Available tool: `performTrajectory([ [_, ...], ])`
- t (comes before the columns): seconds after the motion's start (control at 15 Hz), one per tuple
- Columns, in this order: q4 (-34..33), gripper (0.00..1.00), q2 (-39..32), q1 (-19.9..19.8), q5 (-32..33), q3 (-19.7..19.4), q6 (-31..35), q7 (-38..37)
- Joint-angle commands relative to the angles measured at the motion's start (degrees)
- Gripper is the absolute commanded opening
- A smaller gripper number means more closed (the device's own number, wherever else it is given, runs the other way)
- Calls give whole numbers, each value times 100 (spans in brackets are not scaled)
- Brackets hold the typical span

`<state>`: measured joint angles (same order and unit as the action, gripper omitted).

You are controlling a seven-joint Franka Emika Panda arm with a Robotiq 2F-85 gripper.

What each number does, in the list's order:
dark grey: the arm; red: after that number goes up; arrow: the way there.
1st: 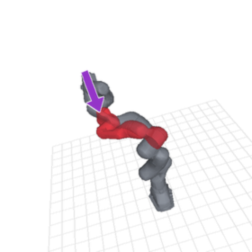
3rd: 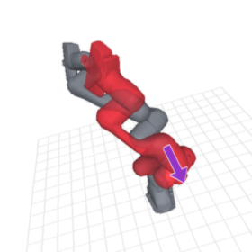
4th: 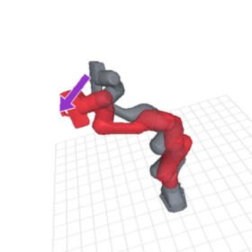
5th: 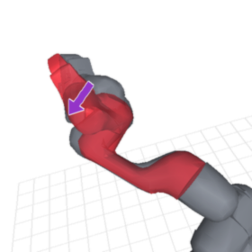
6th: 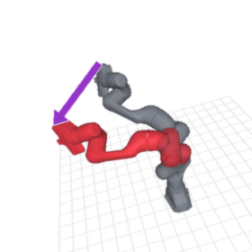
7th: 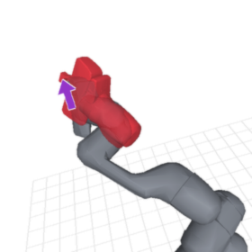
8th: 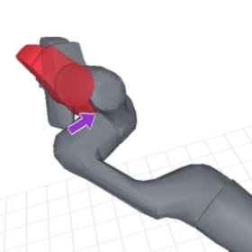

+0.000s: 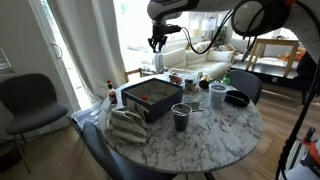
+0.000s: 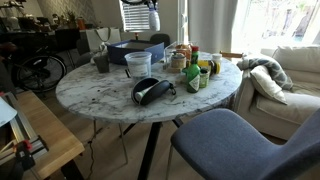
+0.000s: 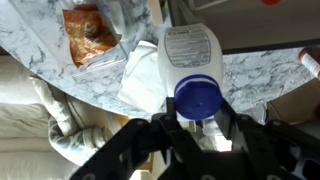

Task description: Pick up the white bottle with a blue lid from the clear storage container and put it in the silver cup

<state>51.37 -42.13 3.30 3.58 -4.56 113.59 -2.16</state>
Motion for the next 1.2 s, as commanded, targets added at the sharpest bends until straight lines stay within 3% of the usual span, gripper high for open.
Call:
performTrajectory([
  [0.0, 711, 18, 759, -240, -51, -146, 322, -139],
  [0.27, 1724, 18, 1574, -401, 49, -416, 589, -370],
  [0.73, 3420, 18, 2791, -273, 498, -848, 616, -1150],
  [0.93, 4205, 18, 3298, -429, 407, -900, 816, -1176],
  [1.13, 4991, 18, 3767, -828, 292, -739, 1248, -733],
])
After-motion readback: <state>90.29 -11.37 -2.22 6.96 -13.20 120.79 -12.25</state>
